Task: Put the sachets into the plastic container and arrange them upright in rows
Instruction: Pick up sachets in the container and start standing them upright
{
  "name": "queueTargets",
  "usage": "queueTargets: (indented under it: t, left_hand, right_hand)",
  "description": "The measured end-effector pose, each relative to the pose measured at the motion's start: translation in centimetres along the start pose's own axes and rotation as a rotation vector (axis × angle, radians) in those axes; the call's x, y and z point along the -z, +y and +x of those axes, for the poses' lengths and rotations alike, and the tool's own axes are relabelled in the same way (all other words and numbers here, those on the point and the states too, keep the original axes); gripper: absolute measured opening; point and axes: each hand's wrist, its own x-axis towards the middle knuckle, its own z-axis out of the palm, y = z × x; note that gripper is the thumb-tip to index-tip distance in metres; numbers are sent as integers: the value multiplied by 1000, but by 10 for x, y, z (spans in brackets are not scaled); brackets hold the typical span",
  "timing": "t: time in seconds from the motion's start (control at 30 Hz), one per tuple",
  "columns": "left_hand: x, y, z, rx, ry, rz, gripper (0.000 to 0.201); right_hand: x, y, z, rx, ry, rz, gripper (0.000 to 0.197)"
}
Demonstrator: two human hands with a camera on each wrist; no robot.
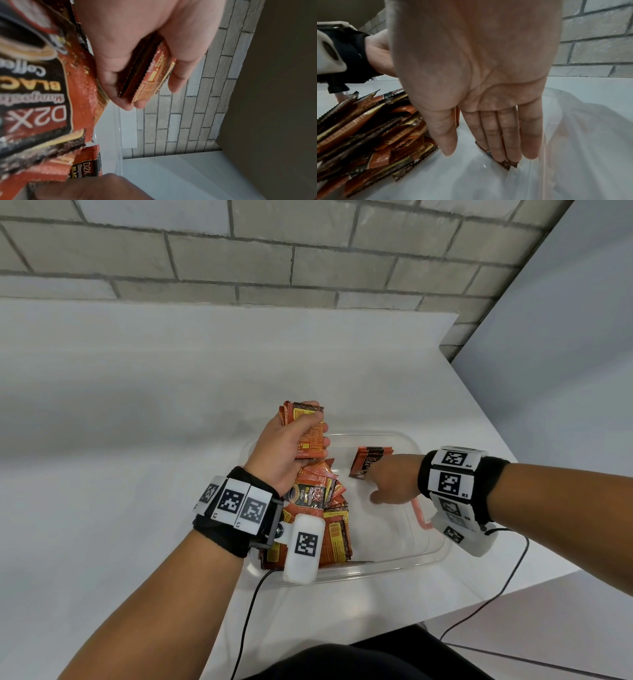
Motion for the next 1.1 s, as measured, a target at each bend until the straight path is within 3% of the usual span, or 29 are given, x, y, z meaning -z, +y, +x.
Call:
queueTargets:
  t: [0.27,0.37,0.43,0.5,0.63,0.73,0.83,0.9,0.97,1.03,1.1]
  left_hand:
    - [1,1,1,50,-17,-119,18]
    - [0,1,-1,76,-50,-132,21]
    - [-3,1,-3,78,-94,-93,17]
    - [-6,0,-5,58,-133,-27,17]
    - [-11,-3,-11,30,-204,80,15]
    - [-13,-4,-14,12,-228,112,13]
    - [-12,-3,-15,4,-202,122,31]
    - [-11,-2,-14,2,-155,93,40]
    - [-11,-1,-12,11,-103,27,41]
    - [-14,1,-11,23,-104,-40,39]
    - [-18,2,-11,24,-121,-134,28]
  right_hand:
    - [9,8,-9,46,27,29,33]
    - [28,23,-25,73,264,274,24]
    - [38,29,-37,70,485,587,16]
    - [43,25,-45,85,615,868,21]
    - [39,11,-51,148,666,1039,28]
    - [34,8,-52,169,685,1145,12]
    - [29,10,-55,167,817,1200,6]
    - [26,12,-58,167,1074,1160,10]
    - [22,7,-63,204,1343,944,9]
    - [15,1,-62,269,1438,698,8]
    - [7,-2,-58,297,1398,492,15]
